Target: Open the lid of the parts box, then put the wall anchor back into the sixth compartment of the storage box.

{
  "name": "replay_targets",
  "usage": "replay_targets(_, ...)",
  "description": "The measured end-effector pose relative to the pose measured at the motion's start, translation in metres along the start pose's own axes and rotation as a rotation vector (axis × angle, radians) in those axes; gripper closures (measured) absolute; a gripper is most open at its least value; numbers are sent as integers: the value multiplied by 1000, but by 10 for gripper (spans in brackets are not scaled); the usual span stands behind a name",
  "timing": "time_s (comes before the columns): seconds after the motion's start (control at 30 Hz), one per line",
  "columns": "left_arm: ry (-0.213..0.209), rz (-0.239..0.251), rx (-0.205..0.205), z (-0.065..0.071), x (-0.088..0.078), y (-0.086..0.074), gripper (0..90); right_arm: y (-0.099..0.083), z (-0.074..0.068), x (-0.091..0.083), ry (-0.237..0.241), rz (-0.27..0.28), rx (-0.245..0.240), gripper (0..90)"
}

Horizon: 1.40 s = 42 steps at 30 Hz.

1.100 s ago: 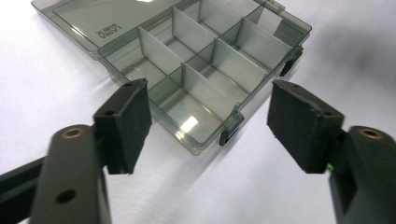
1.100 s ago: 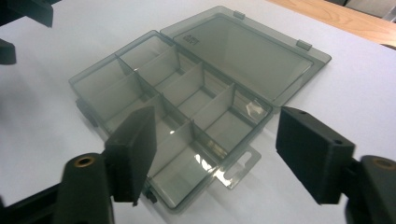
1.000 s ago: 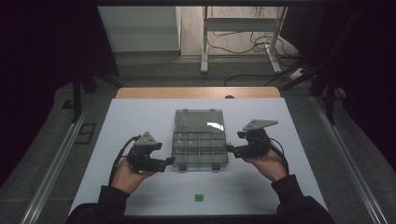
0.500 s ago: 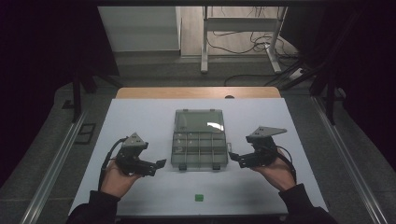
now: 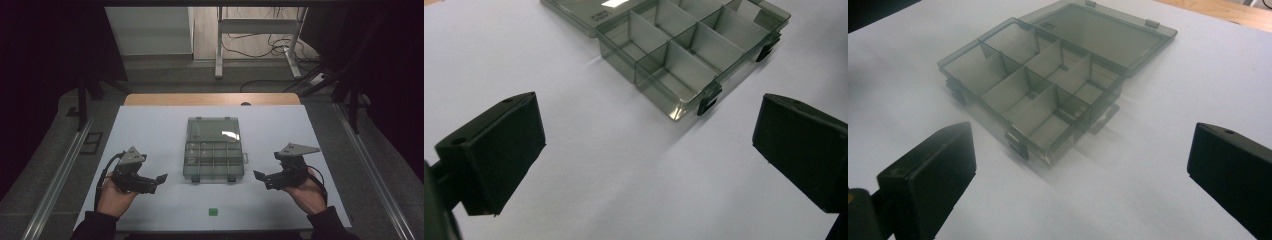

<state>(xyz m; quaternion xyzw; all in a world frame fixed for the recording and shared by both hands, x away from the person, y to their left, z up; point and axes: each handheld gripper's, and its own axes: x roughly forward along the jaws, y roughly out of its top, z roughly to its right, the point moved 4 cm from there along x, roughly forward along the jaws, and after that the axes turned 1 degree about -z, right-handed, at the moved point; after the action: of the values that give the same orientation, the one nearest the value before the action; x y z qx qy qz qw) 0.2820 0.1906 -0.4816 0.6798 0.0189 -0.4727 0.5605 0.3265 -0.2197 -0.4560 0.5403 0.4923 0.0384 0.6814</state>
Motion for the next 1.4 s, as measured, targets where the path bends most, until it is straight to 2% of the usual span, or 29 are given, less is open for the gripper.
replay_targets(0.27, 15, 25, -5, -3, -10, -12, 3, -16, 1, -10, -22, -19, 21, 0)
replay_targets(0.5, 15, 47, -40, -6, -17, -23, 0, -32, 3, -21, -39, -12, 40, 0)
replay_targets(0.7, 19, 20, -33, -5, -17, -30, 0, -43, 6, -25, -47, -21, 63, 0)
replay_targets(0.97, 14, 12, -47, -6, -17, -33, 0, -59, 7, -23, -52, -87, 48, 0)
replay_targets(1.27, 8, 38, -60, -8, -18, -32, 0, -58, 6, -22, -58, -92, 22, 0)
replay_targets(1.4, 9, 40, -51, -8, -18, -32, 1, -58, 6, -21, -62, -93, 12, 0)
